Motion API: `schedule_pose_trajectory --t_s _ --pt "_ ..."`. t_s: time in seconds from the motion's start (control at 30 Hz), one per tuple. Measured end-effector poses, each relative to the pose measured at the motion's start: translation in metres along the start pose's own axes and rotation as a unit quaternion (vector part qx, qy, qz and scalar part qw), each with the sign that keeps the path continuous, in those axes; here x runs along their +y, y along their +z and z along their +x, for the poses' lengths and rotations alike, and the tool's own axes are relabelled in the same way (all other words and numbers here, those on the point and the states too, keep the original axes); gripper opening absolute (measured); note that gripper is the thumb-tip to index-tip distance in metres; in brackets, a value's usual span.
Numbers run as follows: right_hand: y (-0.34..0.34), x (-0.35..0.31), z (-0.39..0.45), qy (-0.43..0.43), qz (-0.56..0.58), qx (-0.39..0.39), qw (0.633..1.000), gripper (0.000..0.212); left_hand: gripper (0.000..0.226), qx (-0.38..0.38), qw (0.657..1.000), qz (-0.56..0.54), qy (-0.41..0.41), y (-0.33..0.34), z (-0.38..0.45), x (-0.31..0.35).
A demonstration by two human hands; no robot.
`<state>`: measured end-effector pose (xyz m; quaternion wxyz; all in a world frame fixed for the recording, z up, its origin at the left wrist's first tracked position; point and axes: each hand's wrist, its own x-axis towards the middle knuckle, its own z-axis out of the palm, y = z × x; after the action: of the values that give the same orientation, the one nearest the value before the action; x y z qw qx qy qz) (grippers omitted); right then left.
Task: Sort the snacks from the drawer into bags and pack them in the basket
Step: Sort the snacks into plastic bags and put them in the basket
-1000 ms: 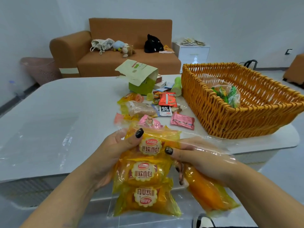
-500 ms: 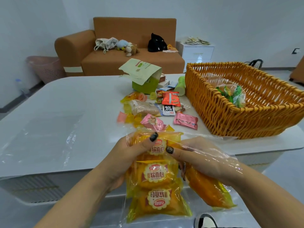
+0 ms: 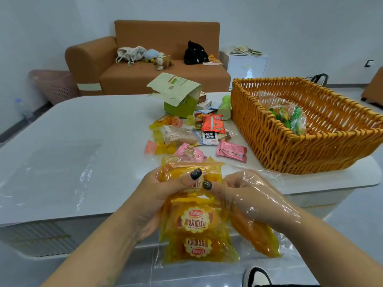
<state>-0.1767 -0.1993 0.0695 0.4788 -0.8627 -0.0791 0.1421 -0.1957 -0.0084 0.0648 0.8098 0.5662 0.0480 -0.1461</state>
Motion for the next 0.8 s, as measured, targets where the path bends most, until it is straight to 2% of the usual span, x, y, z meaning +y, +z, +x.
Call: schedule_pose_trajectory --t_s 0.07,0.13,0.2,0.3,0.33,0.37,0.4,0.43,0.5,0.53,0.6,0.7,0.77,0.8 --pt "-0.003 0.001 0.002 -0.024 -0.024 0.007 0.999 0.054 0.053 -0.013 1.000 0.011 -0.009 -0.001 0.000 -0.001" --pt "-0.006 -0.002 0.005 0.016 0.016 -0.005 1.000 0.044 0.051 -0.008 1.000 0.019 -0.004 -0.002 -0.001 0.001" --pt "-0.009 -0.001 0.003 0.033 0.078 -0.027 0.996 0.029 0.048 0.010 1.000 0.007 -0.002 -0.005 0.000 0.003" --pt "-0.020 -0.006 0.006 0.034 0.235 -0.032 0.971 0.020 0.052 0.005 0.998 -0.053 -0.019 -0.010 0.001 0.002" --pt "-0.020 -0.009 0.006 0.044 0.258 -0.053 0.964 0.027 0.058 -0.012 0.997 -0.077 -0.026 -0.012 0.001 0.000" --pt "-0.018 -0.005 0.002 0.029 0.256 -0.088 0.962 0.043 0.065 -0.033 0.995 -0.092 -0.032 -0.014 0.000 -0.002" --pt "-0.018 0.000 0.003 0.021 0.263 -0.088 0.961 0.062 0.072 -0.055 0.993 -0.095 -0.036 -0.015 -0.001 -0.004" --pt "-0.019 0.000 0.003 0.006 0.281 -0.090 0.955 0.062 0.076 -0.074 0.993 -0.088 -0.039 -0.017 -0.003 -0.007" --pt "-0.022 -0.010 0.017 0.035 0.362 -0.087 0.927 0.017 0.078 -0.101 0.992 -0.067 -0.044 -0.020 -0.005 -0.011" --pt "-0.024 -0.014 0.009 0.031 0.393 -0.094 0.914 0.015 0.078 -0.107 0.991 -0.061 -0.046 -0.021 -0.006 -0.012" --pt "-0.025 0.002 0.007 0.043 0.416 -0.141 0.897 0.027 0.077 -0.098 0.992 -0.061 -0.041 -0.026 -0.007 -0.014" --pt "-0.022 0.014 0.014 0.106 0.295 -0.183 0.932 0.042 0.086 -0.050 0.996 -0.061 -0.031 -0.031 -0.006 -0.014" --pt "-0.030 0.013 0.006 0.102 0.321 -0.214 0.917 0.052 0.089 -0.026 0.997 -0.060 -0.034 -0.032 -0.005 -0.014" --pt "-0.035 0.014 0.006 0.097 0.353 -0.231 0.901 0.057 0.082 -0.019 0.997 -0.065 -0.034 -0.033 -0.005 -0.013"
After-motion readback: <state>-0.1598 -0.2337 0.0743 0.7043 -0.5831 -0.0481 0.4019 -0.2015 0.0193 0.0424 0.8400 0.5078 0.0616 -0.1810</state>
